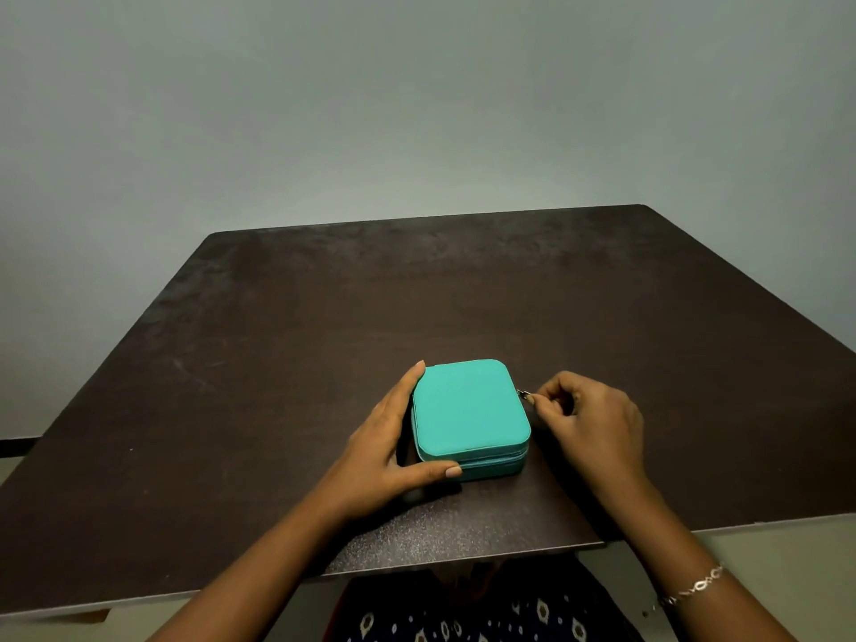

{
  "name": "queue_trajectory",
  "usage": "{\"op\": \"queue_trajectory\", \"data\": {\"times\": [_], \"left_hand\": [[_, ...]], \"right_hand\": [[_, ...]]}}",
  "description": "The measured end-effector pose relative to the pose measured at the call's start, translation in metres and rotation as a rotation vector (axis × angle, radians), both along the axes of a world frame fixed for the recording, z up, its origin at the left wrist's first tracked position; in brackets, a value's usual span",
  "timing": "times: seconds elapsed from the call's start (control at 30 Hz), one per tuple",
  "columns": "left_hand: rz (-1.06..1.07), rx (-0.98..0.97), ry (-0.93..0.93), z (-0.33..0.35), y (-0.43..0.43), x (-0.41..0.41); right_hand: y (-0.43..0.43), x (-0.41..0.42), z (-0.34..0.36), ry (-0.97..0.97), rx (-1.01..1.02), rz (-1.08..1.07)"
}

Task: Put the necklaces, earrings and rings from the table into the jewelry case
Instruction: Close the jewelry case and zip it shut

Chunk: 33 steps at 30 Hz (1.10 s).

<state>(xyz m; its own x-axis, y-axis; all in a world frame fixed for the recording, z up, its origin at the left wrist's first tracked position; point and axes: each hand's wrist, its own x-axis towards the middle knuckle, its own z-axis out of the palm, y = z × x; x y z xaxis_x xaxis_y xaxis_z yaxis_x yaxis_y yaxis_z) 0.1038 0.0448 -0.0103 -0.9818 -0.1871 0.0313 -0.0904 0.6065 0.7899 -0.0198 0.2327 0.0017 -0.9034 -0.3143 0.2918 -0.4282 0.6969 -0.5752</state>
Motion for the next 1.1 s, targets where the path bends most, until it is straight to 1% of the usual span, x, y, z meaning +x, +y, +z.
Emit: {"op": "queue_trajectory", "data": {"times": [0.2, 0.47, 0.57, 0.67, 0.77, 0.87, 0.93, 1.0, 1.03, 1.1], "left_hand": [[-0.008, -0.002, 0.004, -0.001, -0.001, -0.001], [-0.015, -0.008, 0.001, 0.0, 0.0, 0.0], [-0.022, -0.013, -0.001, 0.0, 0.0, 0.0], [-0.023, -0.017, -0.001, -0.001, -0.001, 0.0], [-0.007, 0.006, 0.016, 0.001, -0.001, 0.0], [0.019, 0.091, 0.032, 0.0, 0.002, 0.005], [0.092, 0.188, 0.077, -0.001, 0.01, 0.009], [0.277, 0.312, 0.169, -0.001, 0.023, 0.013], [0.385, 0.391, 0.206, 0.001, 0.031, 0.014], [0.495, 0.539, 0.221, 0.003, 0.043, 0.015]], "right_hand": [[-0.011, -0.02, 0.007, 0.023, 0.086, 0.052], [-0.02, -0.042, 0.012, 0.07, 0.183, 0.24], [-0.027, -0.045, 0.012, 0.075, 0.169, 0.31], [-0.033, -0.049, 0.014, 0.053, 0.177, 0.38], [-0.032, -0.051, 0.015, -0.043, 0.154, 0.391], [-0.023, -0.042, 0.009, -0.214, -0.04, 0.317], [-0.016, -0.025, 0.003, -0.361, -0.294, 0.22], [-0.01, 0.001, 0.001, -0.54, -0.625, 0.166], [-0.007, 0.013, 0.002, -0.622, -0.74, 0.156], [-0.003, 0.036, 0.003, -0.754, -0.845, 0.177]]}}
